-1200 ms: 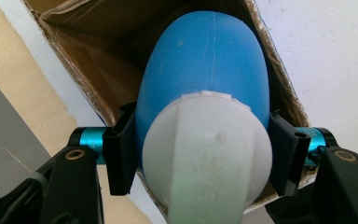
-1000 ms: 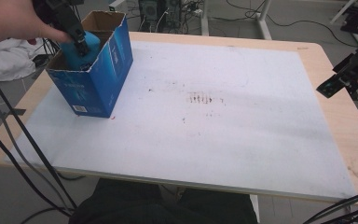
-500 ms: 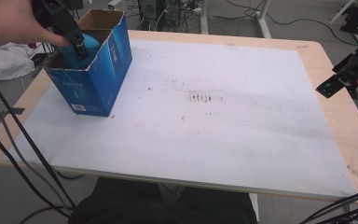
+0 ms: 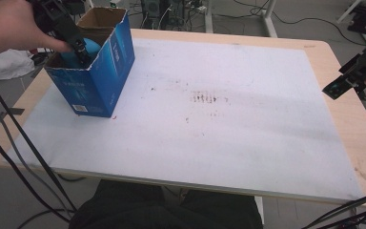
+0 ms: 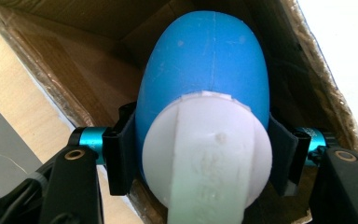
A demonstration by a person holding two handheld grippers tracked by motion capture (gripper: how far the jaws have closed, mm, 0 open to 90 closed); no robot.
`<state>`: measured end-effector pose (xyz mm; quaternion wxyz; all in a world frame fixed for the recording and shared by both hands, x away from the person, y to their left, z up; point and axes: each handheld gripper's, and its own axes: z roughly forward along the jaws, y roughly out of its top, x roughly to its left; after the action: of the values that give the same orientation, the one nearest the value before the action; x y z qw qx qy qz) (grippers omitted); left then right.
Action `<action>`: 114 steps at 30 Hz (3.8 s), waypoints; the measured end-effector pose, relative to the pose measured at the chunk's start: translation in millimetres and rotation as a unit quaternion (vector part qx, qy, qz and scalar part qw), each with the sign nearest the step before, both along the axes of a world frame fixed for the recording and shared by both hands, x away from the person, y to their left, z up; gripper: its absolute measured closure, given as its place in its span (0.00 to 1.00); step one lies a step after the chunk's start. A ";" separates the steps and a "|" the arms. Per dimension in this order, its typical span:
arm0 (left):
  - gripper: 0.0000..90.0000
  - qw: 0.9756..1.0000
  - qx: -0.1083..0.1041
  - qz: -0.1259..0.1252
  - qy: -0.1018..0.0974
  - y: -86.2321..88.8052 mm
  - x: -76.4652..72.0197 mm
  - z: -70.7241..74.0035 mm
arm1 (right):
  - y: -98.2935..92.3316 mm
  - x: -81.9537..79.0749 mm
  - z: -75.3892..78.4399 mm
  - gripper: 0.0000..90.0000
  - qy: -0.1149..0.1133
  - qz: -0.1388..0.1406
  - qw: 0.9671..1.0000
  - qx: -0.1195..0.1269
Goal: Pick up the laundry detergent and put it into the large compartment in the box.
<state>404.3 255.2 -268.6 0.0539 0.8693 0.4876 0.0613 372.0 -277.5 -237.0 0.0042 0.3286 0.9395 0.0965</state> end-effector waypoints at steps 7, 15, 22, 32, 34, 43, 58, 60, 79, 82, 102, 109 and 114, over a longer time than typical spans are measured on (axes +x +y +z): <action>0.41 1.000 0.004 -0.016 -0.002 -1.9 -1.6 -2.8 | 0.7 -0.9 0.4 0.13 0.001 -0.006 1.000 0.000; 0.41 1.000 0.005 -0.019 0.001 -1.5 -1.3 -2.5 | -1.5 -0.6 0.3 0.13 0.000 -0.003 1.000 0.000; 0.41 1.000 0.007 -0.018 0.005 -1.8 -0.7 -2.3 | -1.4 -0.3 0.8 0.13 0.000 -0.004 1.000 0.000; 0.41 1.000 0.006 -0.020 0.007 -1.4 -0.9 -1.8 | -0.8 1.4 1.3 0.13 0.000 -0.002 1.000 0.000; 0.41 1.000 0.005 -0.021 0.007 -1.0 -1.1 -1.7 | -0.4 2.0 1.6 0.13 0.000 0.001 1.000 0.000; 0.36 1.000 0.000 -0.018 0.001 0.9 -2.2 2.6 | -0.5 2.3 2.7 0.13 0.000 -0.002 1.000 0.001; 0.27 0.999 -0.006 -0.037 -0.013 1.5 -6.7 14.0 | 0.8 4.2 3.3 0.13 0.000 0.002 1.000 0.001; 0.26 0.999 -0.004 -0.041 -0.013 1.1 -6.9 16.6 | 0.6 4.2 3.3 0.13 -0.001 0.001 1.000 0.002; 0.23 0.998 -0.004 -0.060 -0.026 -1.7 -11.4 30.1 | 0.0 4.2 4.2 0.13 -0.003 0.001 1.000 0.003; 0.23 0.998 -0.002 -0.062 -0.031 -2.1 -12.5 33.3 | 0.2 4.0 4.4 0.13 -0.003 0.001 1.000 0.003; 0.23 0.995 0.003 -0.078 -0.064 -3.5 -18.4 58.1 | -0.7 3.7 4.8 0.13 -0.004 0.000 1.000 0.005; 0.23 0.992 0.001 -0.094 -0.083 -13.2 -22.0 73.1 | -2.4 3.6 5.1 0.13 -0.005 -0.002 1.000 0.005; 0.23 0.990 0.000 -0.106 -0.095 -22.1 -23.6 83.5 | -2.9 3.0 5.4 0.13 -0.006 -0.004 1.000 0.006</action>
<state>380.7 233.1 -185.1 0.1056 0.9065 0.3850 0.1375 375.0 -280.3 -231.6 0.0080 0.3322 0.9374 0.1043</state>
